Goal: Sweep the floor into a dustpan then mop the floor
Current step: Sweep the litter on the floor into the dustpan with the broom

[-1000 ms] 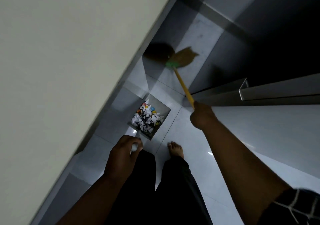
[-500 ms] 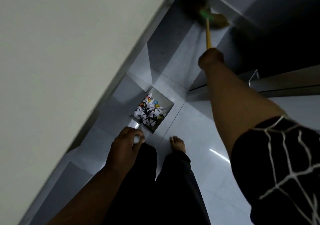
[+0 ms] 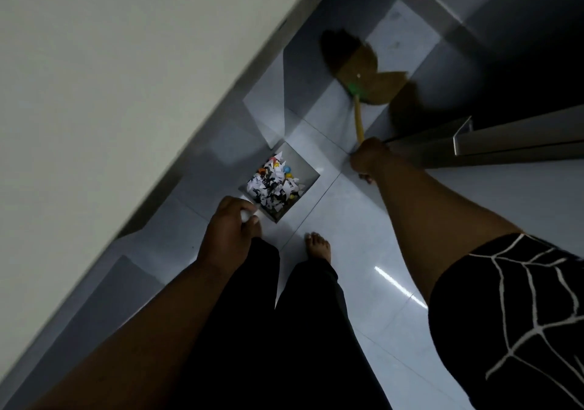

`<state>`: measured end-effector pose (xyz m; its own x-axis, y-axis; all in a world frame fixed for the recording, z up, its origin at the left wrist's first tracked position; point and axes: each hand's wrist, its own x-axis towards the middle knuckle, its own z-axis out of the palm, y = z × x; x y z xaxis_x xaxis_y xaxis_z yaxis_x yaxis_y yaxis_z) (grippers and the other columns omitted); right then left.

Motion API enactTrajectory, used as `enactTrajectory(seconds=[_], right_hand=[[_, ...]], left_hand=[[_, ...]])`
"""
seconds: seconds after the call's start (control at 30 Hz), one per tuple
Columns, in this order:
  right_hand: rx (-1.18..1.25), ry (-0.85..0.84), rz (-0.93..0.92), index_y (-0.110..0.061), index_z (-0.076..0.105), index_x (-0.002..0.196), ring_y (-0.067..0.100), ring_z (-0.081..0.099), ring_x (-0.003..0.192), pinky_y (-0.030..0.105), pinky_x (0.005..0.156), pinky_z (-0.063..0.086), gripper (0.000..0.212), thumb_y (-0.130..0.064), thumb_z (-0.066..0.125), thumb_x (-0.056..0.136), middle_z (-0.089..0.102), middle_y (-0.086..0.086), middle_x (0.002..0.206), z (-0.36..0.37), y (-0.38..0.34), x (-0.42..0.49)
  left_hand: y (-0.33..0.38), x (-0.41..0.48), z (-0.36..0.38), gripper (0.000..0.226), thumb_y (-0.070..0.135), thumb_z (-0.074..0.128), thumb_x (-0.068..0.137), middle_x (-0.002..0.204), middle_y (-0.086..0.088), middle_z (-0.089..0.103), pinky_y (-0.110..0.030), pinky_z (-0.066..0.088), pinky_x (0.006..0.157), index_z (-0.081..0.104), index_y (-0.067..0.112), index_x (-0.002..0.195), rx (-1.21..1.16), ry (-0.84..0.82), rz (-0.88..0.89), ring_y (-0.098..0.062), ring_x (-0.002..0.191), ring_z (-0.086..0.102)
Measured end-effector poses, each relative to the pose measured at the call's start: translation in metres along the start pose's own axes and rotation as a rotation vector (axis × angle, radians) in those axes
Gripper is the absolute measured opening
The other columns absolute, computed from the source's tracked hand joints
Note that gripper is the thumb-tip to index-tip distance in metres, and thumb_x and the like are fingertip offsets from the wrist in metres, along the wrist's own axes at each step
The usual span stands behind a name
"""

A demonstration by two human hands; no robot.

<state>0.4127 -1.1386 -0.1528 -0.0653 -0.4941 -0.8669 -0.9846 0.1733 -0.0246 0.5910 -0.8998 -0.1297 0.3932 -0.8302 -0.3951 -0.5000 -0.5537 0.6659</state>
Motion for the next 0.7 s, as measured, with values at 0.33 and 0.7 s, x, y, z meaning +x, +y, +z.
enactTrajectory(seconds=[0.33,0.7], right_hand=[[-0.097,-0.18,-0.018,0.0,0.043,0.129,0.023,0.06,0.066,0.027,0.04,0.045,0.044,-0.008,0.053,0.087,0.058,0.017,0.098,0.077,0.08,-0.072],[-0.066,-0.214,-0.076,-0.006,0.041,0.137,0.028,0.057,0.079,0.027,0.048,0.04,0.049,-0.032,0.041,0.095,0.052,0.019,0.124,0.15,0.124,-0.142]], left_hand=[[-0.003,-0.051,-0.013,0.018,-0.008,0.067,0.081,0.098,-0.013,0.062,-0.021,0.041,0.084,0.065,0.004,0.092,0.041,0.236,-0.125,-0.025,0.092,0.06],[-0.047,-0.114,-0.039,0.013,-0.003,0.065,0.086,0.108,-0.019,0.062,-0.033,0.047,0.09,0.064,0.004,0.097,0.038,0.267,-0.218,-0.033,0.1,0.06]])
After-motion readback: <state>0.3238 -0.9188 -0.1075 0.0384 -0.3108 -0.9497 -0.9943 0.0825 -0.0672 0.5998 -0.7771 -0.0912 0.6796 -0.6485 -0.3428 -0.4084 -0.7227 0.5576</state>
